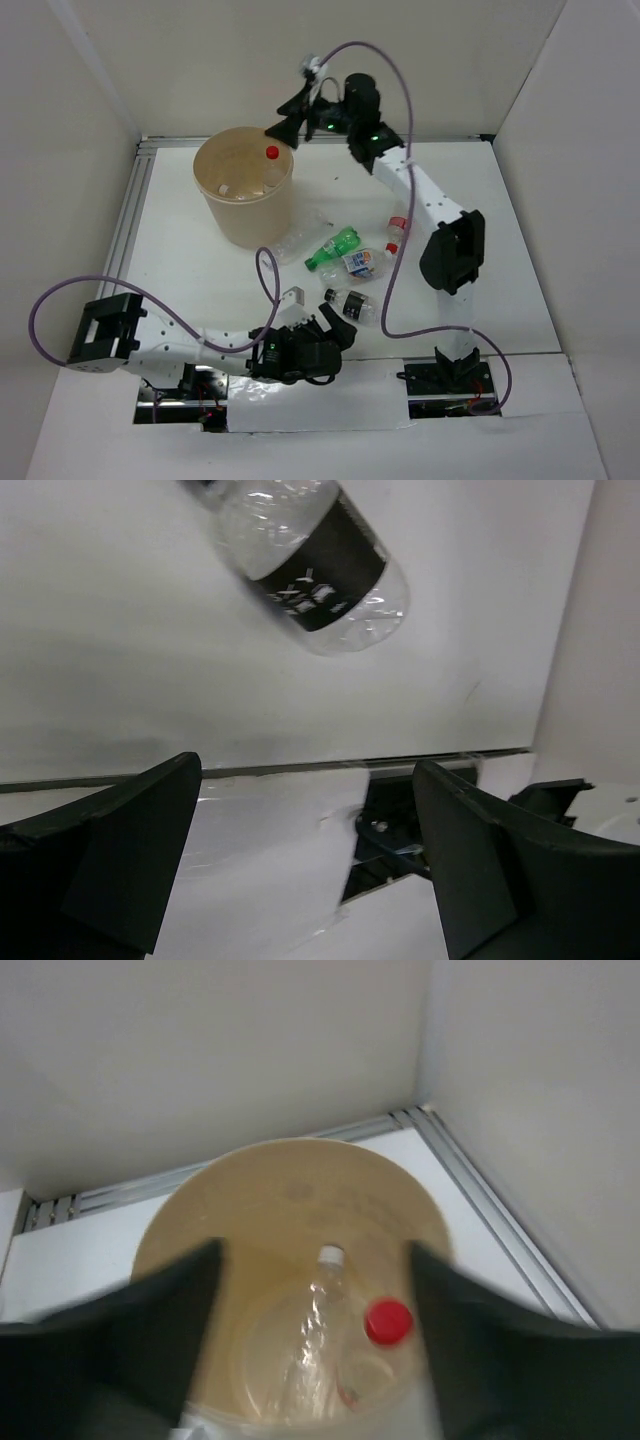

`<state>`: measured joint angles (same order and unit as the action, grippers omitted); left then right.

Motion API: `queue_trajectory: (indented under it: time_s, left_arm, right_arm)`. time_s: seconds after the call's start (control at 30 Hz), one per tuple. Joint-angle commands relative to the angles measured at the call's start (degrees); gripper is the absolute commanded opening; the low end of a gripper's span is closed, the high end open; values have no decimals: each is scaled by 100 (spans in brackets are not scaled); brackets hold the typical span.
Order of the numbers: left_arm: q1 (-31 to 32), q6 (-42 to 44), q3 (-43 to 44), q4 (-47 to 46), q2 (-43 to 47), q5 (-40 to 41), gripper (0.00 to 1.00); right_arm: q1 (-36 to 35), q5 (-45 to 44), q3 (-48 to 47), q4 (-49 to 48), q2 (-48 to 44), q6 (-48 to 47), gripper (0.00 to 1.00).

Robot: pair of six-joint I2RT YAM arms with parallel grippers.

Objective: Put the plastic bottles in the bin

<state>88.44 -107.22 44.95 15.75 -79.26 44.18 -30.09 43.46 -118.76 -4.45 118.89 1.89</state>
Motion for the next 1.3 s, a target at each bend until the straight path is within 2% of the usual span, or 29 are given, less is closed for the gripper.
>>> queue_trajectory:
  time_s: [0.0, 0.03, 0.07, 0.1, 0.13, 0.17, 0.2, 0.23, 0.27, 0.3, 0.33, 0.37, 0.47, 0.6, 0.83, 1.1, 1.23, 1.27]
  left_arm:
    - [33, -746, 628, 295, -396, 547, 100]
    - [33, -896, 725, 367, -493, 547, 100]
    - [33, -1071, 795, 368, -581, 547, 100]
    - [-28, -1151, 909, 428, -721, 478, 100]
    - [-142, -1152, 910, 377, -783, 416, 100]
    - [-213, -1239, 1006, 376, -836, 285, 100]
    - [-283, -1240, 1111, 376, -897, 232, 100]
    - [-414, -1240, 1173, 376, -1020, 231, 100]
    - [-494, -1240, 1244, 376, -1082, 153, 100]
    - [-582, -1240, 1349, 376, -1143, 39, 100]
    - [-696, -1240, 1350, 376, -1274, -15, 100]
    - [-767, -1362, 1428, 429, -1328, -85, 100]
    - [-1065, -1224, 1499, 210, -1564, -330, 100]
    - [-1303, -1109, 1850, 235, -1995, -533, 100]
    - [-1681, -862, 2500, 446, -2681, -815, 100]
    - [-1681, -1037, 2492, 736, -3095, -1350, 95]
    - [-1681, -1231, 2492, 851, -3174, -1509, 83]
    - [-1681, -1231, 2492, 851, -3174, -1570, 72]
  right_arm:
    - [985, -128, -184, 1180, -1147, -118, 59]
    - [1222, -67, -26, 1757, -1488, -197, 39]
    - [1477, 12, 437, 2007, -1683, -389, 23]
    - [1984, 231, 728, 2253, -1876, -574, 14]
    - [2267, 598, 1027, 2760, -2070, -776, 14]
    - [2514, 802, 1770, 2965, -2515, -1187, 21]
    - [2960, 996, 2160, 3202, -2746, -1478, 34]
    - [3173, 1276, 2521, 3448, -2966, -1794, 48]
    - [3367, 1374, 3186, 3964, -3438, -2450, 77]
    - [3726, 1428, 3523, 4178, -3678, -2726, 91]
    - [3921, 1489, 3831, 4345, -3915, -3008, 99]
    - [4079, 1559, 4130, 4686, -4379, -3585, 100]
    - [4598, 1560, 5464, 5022, -5179, -4194, 100]
    - [4871, 1498, 6231, 5358, -5683, -4592, 100]
    - [5144, 1665, 6540, 5507, -5754, -4592, 100]
    - [5144, 1718, 6541, 5507, -5754, -4592, 100]
    - [5144, 1771, 6541, 5507, -5754, -4592, 100]
    - [5144, 1771, 6541, 5507, -5754, -4592, 100]
